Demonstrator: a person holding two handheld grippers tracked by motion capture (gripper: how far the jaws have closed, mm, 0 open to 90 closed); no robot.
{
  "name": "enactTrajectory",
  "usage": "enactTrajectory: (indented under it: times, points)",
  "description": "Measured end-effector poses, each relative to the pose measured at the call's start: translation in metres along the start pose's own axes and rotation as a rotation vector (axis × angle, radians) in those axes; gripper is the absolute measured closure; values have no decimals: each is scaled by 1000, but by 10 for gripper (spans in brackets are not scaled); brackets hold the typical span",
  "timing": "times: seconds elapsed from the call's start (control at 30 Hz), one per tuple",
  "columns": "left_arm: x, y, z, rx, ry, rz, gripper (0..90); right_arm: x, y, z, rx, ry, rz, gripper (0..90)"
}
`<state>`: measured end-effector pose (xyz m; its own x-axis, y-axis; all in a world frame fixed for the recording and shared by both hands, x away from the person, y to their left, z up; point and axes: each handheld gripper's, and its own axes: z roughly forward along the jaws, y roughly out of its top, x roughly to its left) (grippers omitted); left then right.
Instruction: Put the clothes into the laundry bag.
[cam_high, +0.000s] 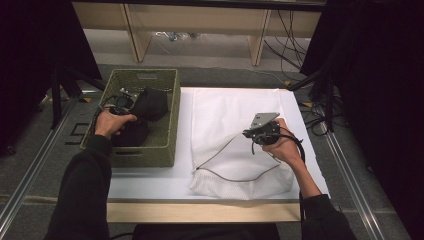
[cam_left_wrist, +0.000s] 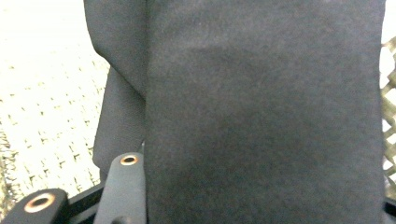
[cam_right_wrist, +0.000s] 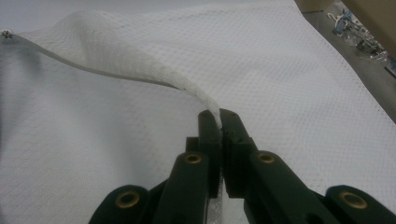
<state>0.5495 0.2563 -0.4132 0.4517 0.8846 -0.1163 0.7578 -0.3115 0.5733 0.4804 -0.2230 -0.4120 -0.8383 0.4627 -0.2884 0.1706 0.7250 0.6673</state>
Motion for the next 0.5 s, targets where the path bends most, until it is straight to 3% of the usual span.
enactTrajectory:
  times: [0.1, 0.23, 0.37, 0.5]
  points:
    - [1, 4, -10, -24, 18, -16, 521, 0, 0, 0, 3, 0, -4, 888]
    - [2, 10, -25, -52, 2, -46, 519, 0, 0, 0, 2, -1, -4, 888]
    - [2, 14, -36, -69, 14, -48, 518, 0, 0, -1, 0, 1, 1, 889]
    - [-1, 18, -49, -101, -16, -55, 517, -1, 0, -1, 7, 10, -5, 889]
